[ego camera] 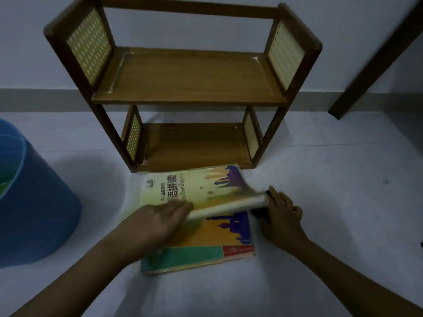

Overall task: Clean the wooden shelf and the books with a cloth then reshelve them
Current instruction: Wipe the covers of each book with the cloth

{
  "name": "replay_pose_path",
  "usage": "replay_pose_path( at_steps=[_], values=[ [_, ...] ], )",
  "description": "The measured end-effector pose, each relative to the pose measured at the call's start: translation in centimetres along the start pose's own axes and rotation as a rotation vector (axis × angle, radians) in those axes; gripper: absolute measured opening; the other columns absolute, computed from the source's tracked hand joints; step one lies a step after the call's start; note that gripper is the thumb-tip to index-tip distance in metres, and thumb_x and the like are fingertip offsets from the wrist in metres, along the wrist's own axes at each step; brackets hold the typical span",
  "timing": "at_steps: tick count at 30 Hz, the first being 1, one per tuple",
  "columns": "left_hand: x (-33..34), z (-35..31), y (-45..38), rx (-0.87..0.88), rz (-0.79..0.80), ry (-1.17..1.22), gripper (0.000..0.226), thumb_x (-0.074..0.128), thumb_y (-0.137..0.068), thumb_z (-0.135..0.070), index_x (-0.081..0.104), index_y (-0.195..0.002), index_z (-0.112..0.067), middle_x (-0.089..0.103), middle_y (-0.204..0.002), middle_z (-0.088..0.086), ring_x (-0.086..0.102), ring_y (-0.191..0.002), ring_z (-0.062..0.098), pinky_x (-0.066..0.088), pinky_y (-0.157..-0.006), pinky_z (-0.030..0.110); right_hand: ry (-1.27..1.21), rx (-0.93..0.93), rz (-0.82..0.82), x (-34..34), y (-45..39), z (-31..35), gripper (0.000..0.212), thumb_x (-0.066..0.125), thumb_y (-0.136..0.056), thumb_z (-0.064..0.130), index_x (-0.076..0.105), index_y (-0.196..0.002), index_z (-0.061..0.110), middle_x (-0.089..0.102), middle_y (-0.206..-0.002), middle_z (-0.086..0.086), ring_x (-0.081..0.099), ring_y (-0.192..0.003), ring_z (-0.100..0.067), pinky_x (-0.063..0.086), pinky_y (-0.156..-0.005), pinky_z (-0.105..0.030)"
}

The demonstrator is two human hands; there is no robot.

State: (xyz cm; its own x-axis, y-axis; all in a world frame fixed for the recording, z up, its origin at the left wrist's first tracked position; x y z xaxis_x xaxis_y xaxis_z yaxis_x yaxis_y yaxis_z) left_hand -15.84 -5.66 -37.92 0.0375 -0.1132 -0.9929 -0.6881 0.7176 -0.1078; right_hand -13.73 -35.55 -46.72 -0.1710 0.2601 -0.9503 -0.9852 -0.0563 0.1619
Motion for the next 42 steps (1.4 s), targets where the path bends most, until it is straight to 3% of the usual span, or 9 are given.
replay_pose_path(
  at_steps=[3, 6, 9, 21, 24, 28, 31, 37, 42],
  values=[
    [-7.4, 1.1, -1.9, -0.097, -0.169, 0.123, 0.039, 0.055, -0.085, -0.033, 0.051, -0.121, -0.018, 0.069, -0.074, -0.003, 0.057, -0.047, 0.005, 0.048, -0.043, 0.022, -0.51, 0.086, -0.041, -2.7, -0.2, 2.4, 0.075, 0.063, -0.09, 0.018, 0.019, -0.151, 0.015, 0.029, -0.154, -0.003, 0.026, -0.142, -0.021, 0.027, -0.11, -0.035],
    [-10.8, 1.9, -1.3, -0.272, -0.195, 0.572, 0.038, 0.038, -0.089, -0.051, 0.053, -0.116, -0.03, 0.062, -0.077, -0.015, 0.06, -0.063, -0.001, 0.049, -0.051, 0.014, -1.373, 0.094, 0.36, -4.0, 0.0, 7.1, 0.067, 0.07, -0.085, 0.019, 0.036, -0.143, 0.02, 0.05, -0.143, -0.001, 0.045, -0.133, -0.02, 0.046, -0.102, -0.034],
    [-9.2, 2.5, 0.3, -0.467, -0.198, 0.91, 0.045, 0.041, -0.08, -0.061, 0.059, -0.112, -0.034, 0.067, -0.096, -0.013, 0.067, -0.084, 0.006, 0.056, -0.064, 0.02, -1.573, 0.075, 0.441, -4.8, 0.0, 9.2, 0.052, 0.065, -0.088, 0.023, 0.044, -0.135, 0.018, 0.061, -0.13, -0.007, 0.059, -0.119, -0.026, 0.049, -0.099, -0.043],
    [6.5, 3.9, 5.0, -0.836, 0.546, 0.567, 0.04, 0.05, -0.086, -0.063, 0.053, -0.08, -0.023, 0.061, -0.079, -0.005, 0.063, -0.074, 0.013, 0.056, -0.073, 0.028, -0.64, 0.145, 0.221, -2.2, -5.0, 11.6, 0.04, 0.054, -0.096, 0.024, 0.039, -0.131, 0.011, 0.053, -0.115, -0.005, 0.053, -0.1, -0.018, 0.044, -0.078, -0.025],
    [5.3, 5.7, 4.4, -0.811, 0.304, 0.307, 0.057, 0.051, -0.074, -0.076, 0.053, -0.093, -0.022, 0.058, -0.091, -0.004, 0.056, -0.078, 0.01, 0.054, -0.071, 0.027, -0.453, 0.048, -0.038, -3.2, -5.5, 7.7, 0.029, 0.047, -0.097, 0.026, 0.051, -0.123, 0.013, 0.061, -0.112, -0.007, 0.058, -0.099, -0.021, 0.052, -0.083, -0.038],
    [5.7, 7.6, 4.1, -0.688, 0.056, 0.231, 0.093, 0.022, -0.081, -0.077, 0.024, -0.149, -0.014, 0.017, -0.158, 0.014, 0.02, -0.144, 0.031, 0.027, -0.114, 0.05, 0.039, 0.052, -0.011, 0.8, -2.2, -0.3, 0.063, 0.051, -0.093, 0.039, 0.029, -0.148, 0.021, 0.029, -0.153, -0.019, 0.037, -0.133, -0.04, 0.038, -0.105, -0.053],
    [8.4, 7.7, 4.0, -0.623, 0.162, 0.309, 0.089, -0.002, -0.082, -0.076, -0.013, -0.151, -0.021, -0.026, -0.157, 0.002, -0.021, -0.146, 0.018, 0.001, -0.12, 0.052, 0.047, 0.005, 0.096, 4.7, 0.7, -2.1, 0.074, 0.057, -0.091, 0.031, 0.016, -0.152, 0.025, 0.015, -0.159, -0.017, 0.033, -0.134, -0.044, 0.038, -0.104, -0.057],
    [9.6, 7.5, 3.9, -0.607, 0.144, 0.346, 0.083, -0.004, -0.083, -0.074, -0.018, -0.149, -0.025, -0.03, -0.155, -0.004, -0.024, -0.144, 0.012, -0.008, -0.119, 0.045, -0.537, -0.039, -0.231, -2.7, -2.2, 0.3, 0.058, 0.051, -0.09, -0.005, 0.041, -0.142, 0.017, 0.051, -0.138, -0.008, 0.049, -0.126, -0.021, 0.043, -0.107, -0.044],
    [9.9, 7.7, 4.4, -0.623, 0.09, 0.439, 0.08, -0.003, -0.085, -0.073, -0.017, -0.15, -0.028, -0.027, -0.156, -0.009, -0.022, -0.144, 0.006, -0.008, -0.119, 0.044, -0.104, -0.519, -0.089, 1.1, 4.0, 14.2, 0.058, 0.052, -0.083, 0.017, 0.043, -0.139, 0.03, 0.043, -0.148, -0.004, 0.05, -0.124, -0.027, 0.045, -0.102, -0.044]
  ],
)
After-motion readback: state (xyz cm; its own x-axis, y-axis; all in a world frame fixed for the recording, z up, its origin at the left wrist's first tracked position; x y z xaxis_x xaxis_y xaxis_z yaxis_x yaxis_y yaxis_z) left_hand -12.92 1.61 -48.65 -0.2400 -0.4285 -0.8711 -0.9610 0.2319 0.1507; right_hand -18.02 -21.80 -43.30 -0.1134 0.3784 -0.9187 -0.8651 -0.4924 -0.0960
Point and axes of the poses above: each hand's wrist, its own y-axis away from the middle knuckle, its own x-axis out of the palm, z = x × y, the point moved 5 cm from there along -y, towards the middle knuckle
